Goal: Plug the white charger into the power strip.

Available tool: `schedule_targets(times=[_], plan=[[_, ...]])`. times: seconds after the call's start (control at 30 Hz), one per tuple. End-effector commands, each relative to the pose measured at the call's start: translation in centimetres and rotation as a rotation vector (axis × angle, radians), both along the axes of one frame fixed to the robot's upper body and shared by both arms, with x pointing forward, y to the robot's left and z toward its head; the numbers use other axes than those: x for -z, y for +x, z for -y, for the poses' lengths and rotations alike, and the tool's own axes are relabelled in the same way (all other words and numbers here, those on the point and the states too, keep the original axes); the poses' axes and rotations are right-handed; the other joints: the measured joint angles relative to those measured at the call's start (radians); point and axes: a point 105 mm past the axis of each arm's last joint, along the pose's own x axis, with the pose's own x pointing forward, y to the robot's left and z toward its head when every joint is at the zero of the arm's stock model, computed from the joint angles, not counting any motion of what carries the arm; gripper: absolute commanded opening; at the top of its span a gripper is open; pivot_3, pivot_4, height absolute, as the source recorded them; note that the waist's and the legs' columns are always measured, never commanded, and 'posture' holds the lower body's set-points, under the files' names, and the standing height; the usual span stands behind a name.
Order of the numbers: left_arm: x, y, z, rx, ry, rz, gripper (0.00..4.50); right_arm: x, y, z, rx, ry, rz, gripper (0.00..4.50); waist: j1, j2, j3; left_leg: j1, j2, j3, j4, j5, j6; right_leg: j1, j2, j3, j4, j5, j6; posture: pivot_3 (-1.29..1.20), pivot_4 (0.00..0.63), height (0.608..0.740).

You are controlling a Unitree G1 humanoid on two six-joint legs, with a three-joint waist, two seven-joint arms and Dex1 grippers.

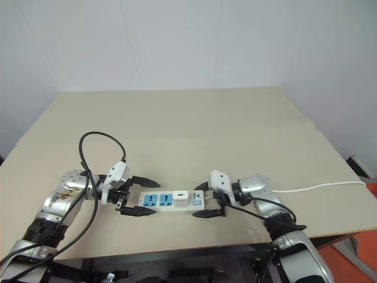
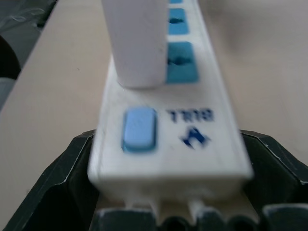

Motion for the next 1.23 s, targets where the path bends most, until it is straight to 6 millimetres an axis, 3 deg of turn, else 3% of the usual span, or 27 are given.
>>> schedule_targets(times=[0.03, 0.27, 0.4, 0.73, 0.87, 1.23], plan=[[-1.6, -0.6, -1.1, -0.006, -0.02, 0.053, 4.5, -3.4, -0.3, 1.4, 0.023, 0.066, 0.086, 4.47, 0.006, -0.001, 0.002, 0.0, 0.0, 0.0, 0.0, 0.0, 0.0, 0.0, 0.0, 0.0, 0.0, 0.0, 0.0, 0.0, 0.15, 0.74], [-2.8, -1.6, -3.4, -0.065, 0.002, 0.102, 4.5, -6.3, -2.6, 4.1, 0.04, 0.059, 0.153, 4.47, 0.007, -0.001, 0.007, 0.0, 0.001, 0.0, 0.0, 0.0, 0.0, 0.0, 0.0, -0.001, -0.001, 0.0, 0.0, 0.0, 0.15, 0.74], [-3.9, -2.3, -5.8, -0.165, 0.026, 0.132, 4.5, -7.6, -3.5, 6.8, 0.112, 0.041, 0.169, 4.47, 0.007, -0.003, 0.01, 0.0, 0.001, 0.001, 0.0, 0.0, 0.0, 0.0, 0.0, -0.001, -0.001, 0.0, 0.0, 0.0, 0.15, 0.74], [-4.6, -5.5, -10.2, -0.301, 0.144, 0.113, 4.5, -8.3, -5.2, 10.5, 0.228, 0.019, 0.142, 4.47, 0.008, -0.005, 0.014, 0.001, 0.003, 0.008, 0.0, 0.0, 0.0, 0.0, 0.0, -0.001, -0.002, 0.0, 0.0, 0.0, 0.15, 0.74], [-4.7, -6.9, -10.8, -0.298, 0.17, 0.08, 4.5, -8.6, -5.2, 11.5, 0.261, 0.002, 0.148, 4.47, 0.008, -0.004, 0.015, 0.001, 0.003, 0.01, 0.0, 0.0, 0.0, 0.0, 0.0, -0.001, -0.002, 0.0, 0.0, 0.0, 0.15, 0.74], [-5.1, -6.8, -10.2, -0.296, 0.164, 0.087, 4.5, -8.6, -5.0, 11.5, 0.265, 0.003, 0.153, 4.47, 0.009, -0.004, 0.015, 0.002, 0.003, 0.013, 0.0, 0.0, 0.0, 0.0, 0.0, 0.0, -0.002, 0.0, -0.001, 0.0, 0.15, 0.74]])
